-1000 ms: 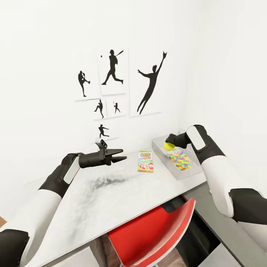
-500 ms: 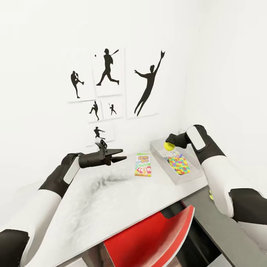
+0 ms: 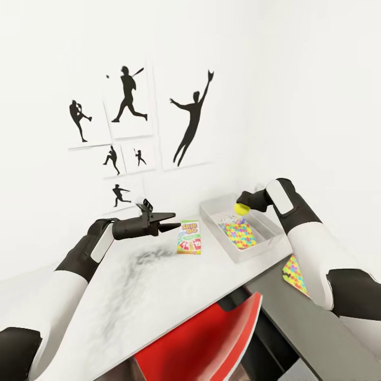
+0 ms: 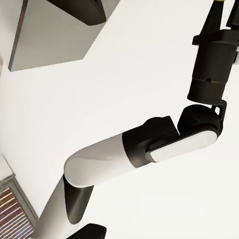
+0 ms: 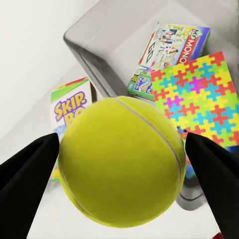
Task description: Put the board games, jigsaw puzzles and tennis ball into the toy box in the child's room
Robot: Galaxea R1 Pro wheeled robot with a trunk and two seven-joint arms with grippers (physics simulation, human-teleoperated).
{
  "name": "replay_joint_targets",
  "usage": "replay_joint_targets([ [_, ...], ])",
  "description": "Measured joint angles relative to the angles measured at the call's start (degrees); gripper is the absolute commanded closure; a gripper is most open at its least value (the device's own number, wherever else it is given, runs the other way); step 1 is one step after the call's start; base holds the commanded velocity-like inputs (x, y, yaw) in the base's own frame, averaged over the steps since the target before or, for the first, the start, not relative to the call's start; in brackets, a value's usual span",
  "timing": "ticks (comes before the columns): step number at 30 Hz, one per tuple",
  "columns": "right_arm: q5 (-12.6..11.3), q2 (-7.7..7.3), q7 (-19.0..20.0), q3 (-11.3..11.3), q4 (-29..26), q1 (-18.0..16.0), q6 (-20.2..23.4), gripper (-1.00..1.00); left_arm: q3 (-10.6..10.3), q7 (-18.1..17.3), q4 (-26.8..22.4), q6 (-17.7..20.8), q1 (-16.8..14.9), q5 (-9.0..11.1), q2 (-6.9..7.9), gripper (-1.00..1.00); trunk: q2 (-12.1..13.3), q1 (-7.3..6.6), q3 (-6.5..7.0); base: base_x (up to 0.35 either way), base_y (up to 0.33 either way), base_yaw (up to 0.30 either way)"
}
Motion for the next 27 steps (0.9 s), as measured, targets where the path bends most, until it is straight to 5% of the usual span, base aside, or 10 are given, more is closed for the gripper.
replay_joint_targets([
  [27, 0.1, 0.05, -0.2, -0.1, 2.6, 0.0, -0.7, 1.00, 0.1, 0.0, 0.0, -0.3, 0.0, 0.0, 0.00, -1.00, 0.0, 0.00, -0.88, 0.018, 0.014, -0.003],
])
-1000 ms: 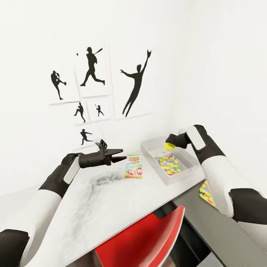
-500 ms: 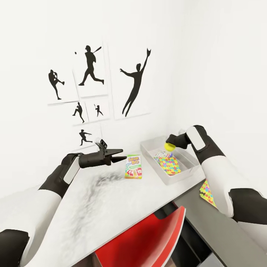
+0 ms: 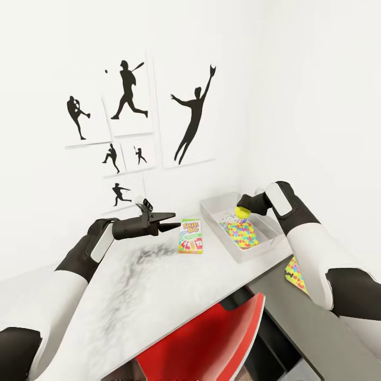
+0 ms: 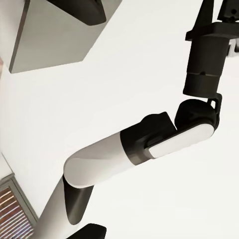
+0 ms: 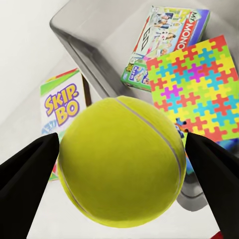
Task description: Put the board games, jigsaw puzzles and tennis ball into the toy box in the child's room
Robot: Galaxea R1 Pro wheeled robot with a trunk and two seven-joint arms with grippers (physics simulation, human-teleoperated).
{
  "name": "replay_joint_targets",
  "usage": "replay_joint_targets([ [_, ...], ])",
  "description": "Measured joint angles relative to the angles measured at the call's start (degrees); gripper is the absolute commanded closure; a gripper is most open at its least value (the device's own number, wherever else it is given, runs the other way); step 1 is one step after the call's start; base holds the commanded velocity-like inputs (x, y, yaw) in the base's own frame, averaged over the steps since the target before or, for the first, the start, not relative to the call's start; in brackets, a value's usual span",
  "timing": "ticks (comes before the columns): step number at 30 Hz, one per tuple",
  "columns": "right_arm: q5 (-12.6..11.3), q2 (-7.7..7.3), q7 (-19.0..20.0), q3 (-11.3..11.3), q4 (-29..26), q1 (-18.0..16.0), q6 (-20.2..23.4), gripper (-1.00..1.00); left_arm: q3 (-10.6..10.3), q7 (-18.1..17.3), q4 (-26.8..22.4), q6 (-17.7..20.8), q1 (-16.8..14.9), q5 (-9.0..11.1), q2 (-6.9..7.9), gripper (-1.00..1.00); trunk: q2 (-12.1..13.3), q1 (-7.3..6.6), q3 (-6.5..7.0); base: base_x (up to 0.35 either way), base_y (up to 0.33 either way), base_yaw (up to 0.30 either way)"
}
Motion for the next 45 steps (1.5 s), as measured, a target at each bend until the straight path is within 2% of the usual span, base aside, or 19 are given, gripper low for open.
replay_joint_targets([
  [16, -0.1, -0.04, 0.0, 0.0, 0.0, 0.0, -0.1, 1.00, 0.0, 0.0, 0.0, -0.1, 0.0, 0.0, 0.00, -1.00, 0.0, 0.00, -1.39, 0.000, -0.062, 0.000],
  [29, -0.1, 0.02, 0.0, 0.1, 0.0, 0.0, -0.2, 1.00, 0.0, 0.0, 0.0, -0.1, 0.0, 0.0, 0.00, -1.00, 0.0, 0.00, -1.42, 0.000, -0.002, 0.000],
  [45, -0.1, -0.04, 0.0, 0.0, 0.0, 0.0, -0.2, 1.00, 0.1, 0.0, 0.0, -0.1, 0.0, 0.0, 0.00, -1.00, 0.0, 0.00, -1.42, 0.000, -0.106, 0.000],
])
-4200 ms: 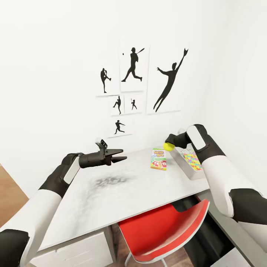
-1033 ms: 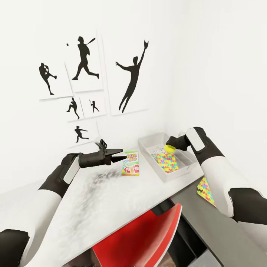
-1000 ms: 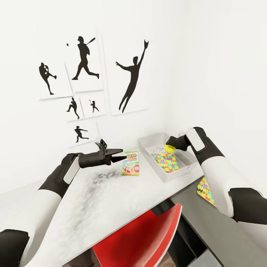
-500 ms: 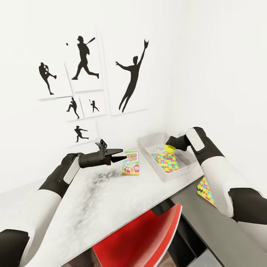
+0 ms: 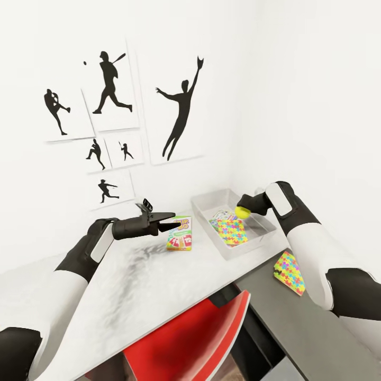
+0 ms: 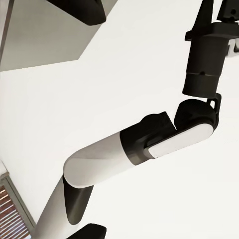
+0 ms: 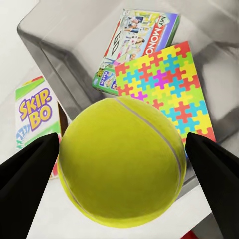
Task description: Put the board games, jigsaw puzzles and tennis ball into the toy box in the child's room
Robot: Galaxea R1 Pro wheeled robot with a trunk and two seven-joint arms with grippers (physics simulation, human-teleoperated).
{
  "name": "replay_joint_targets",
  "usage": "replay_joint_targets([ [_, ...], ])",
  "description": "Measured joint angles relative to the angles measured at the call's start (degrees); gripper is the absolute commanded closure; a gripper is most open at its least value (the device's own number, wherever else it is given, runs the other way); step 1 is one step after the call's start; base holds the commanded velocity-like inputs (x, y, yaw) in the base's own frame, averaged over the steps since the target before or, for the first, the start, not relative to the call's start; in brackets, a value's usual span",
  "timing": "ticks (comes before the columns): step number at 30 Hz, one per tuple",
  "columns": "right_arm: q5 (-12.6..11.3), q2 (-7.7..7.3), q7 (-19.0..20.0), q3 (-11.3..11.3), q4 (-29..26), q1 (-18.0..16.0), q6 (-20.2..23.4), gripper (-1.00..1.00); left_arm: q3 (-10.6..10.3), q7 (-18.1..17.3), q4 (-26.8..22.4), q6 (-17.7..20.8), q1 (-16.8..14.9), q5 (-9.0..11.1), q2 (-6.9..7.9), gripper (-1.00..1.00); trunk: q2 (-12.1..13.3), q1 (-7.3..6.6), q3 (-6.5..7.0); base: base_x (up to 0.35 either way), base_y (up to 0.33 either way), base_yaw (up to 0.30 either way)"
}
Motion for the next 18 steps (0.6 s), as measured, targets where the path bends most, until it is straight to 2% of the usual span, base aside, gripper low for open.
replay_joint_targets([
  [18, 0.0, 0.00, 0.1, 0.0, 0.0, 0.0, 0.0, 1.00, 0.0, 0.0, 0.0, 0.0, 0.1, 0.0, 0.00, -1.00, 0.0, -0.01, 0.00, 0.011, -0.008, 0.000],
])
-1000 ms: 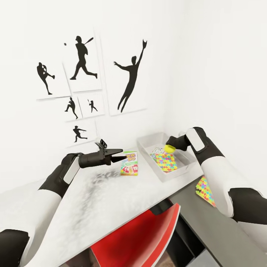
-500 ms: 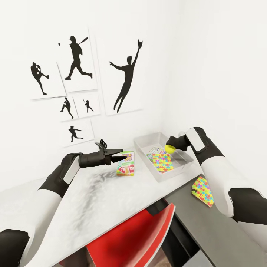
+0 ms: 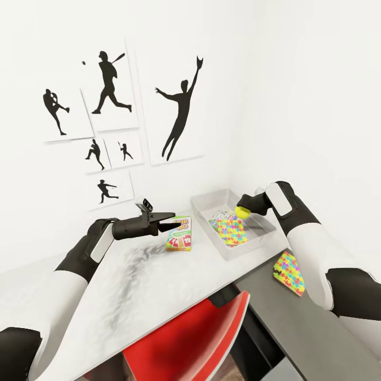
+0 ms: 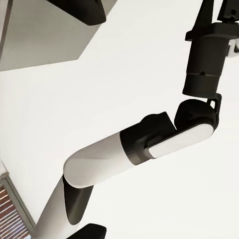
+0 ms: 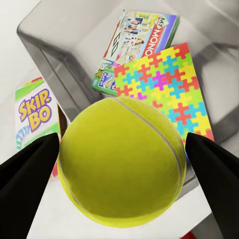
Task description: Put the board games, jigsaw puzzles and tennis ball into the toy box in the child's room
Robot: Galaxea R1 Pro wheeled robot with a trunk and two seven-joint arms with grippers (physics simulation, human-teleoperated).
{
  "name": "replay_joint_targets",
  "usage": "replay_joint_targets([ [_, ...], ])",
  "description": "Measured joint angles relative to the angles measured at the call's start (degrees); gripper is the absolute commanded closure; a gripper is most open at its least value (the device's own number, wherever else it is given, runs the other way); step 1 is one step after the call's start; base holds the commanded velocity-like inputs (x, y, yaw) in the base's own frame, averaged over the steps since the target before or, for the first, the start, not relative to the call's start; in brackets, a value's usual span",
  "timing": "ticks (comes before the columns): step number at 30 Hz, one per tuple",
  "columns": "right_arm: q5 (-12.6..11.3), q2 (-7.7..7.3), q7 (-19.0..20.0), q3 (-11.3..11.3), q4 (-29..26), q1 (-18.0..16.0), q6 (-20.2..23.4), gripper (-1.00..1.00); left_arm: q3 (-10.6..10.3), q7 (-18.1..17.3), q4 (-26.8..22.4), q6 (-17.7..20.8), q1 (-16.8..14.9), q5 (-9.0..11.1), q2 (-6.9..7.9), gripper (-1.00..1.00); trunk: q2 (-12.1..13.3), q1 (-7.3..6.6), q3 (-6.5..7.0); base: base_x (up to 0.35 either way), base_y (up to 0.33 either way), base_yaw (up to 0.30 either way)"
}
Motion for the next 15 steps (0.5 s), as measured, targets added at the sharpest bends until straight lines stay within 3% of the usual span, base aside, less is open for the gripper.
replay_joint_targets([
  [15, 0.0, 0.00, 0.0, 0.0, 0.0, 0.0, 0.0, 1.00, 0.0, 0.0, 0.0, 0.0, 0.0, 0.0, 0.00, -1.00, 0.0, 0.01, 0.00, 0.039, -0.001, 0.000],
])
